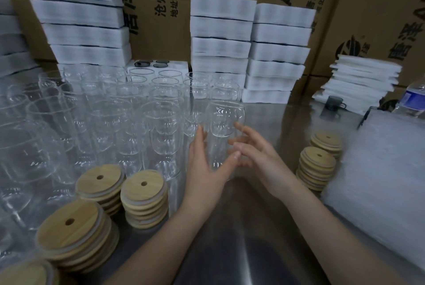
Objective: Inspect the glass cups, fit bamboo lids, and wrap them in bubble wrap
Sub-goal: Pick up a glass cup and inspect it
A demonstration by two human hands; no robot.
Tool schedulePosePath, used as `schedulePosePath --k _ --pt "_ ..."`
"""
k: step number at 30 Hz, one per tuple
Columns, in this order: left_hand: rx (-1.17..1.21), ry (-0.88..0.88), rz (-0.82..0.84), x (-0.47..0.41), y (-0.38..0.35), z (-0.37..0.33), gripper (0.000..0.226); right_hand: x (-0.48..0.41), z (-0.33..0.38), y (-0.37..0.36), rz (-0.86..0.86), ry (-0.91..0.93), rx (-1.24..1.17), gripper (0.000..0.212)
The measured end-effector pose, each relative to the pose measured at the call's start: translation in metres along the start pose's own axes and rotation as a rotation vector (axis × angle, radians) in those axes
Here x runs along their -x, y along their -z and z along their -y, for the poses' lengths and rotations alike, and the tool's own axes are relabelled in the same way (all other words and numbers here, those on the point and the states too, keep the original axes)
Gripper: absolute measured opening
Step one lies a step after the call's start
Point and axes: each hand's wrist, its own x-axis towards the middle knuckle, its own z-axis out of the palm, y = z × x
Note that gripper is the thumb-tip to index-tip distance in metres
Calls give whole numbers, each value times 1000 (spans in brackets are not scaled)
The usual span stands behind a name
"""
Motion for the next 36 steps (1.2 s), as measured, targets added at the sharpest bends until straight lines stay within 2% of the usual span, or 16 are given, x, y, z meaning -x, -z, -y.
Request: schedulePosePath --k 9,15,17,20,21,24,26,28,31,36 --pt "70 0 -20 -2 4 1 103 4 5 0 77 -68 -104 61" --pt "136 1 -4 1 3 -1 78 6 6 -7 24 -36 -244 52" --pt "161 4 10 0 3 -1 72 6 4 -9 36 -44 -244 59" --pt "147 0 26 0 3 -1 77 6 3 -12 36 -48 -238 77" --pt "129 -1 18 1 2 -1 81 6 2 -12 26 -45 -241 76" --pt "51 -7 -27 -1 3 -1 89 6 0 -14 -32 -18 -225 57" --pt "27 -16 -36 -1 3 0 88 6 1 -15 -64 -6 -182 63" --pt "59 -28 -43 -1 3 -1 77 7 3 -17 -98 14 -155 70" --pt "143 -40 -31 0 3 -1 64 6 4 -18 -123 24 -142 69" --pt "254 -47 1 -1 3 -1 47 1 5 -14 -13 -69 -251 46"
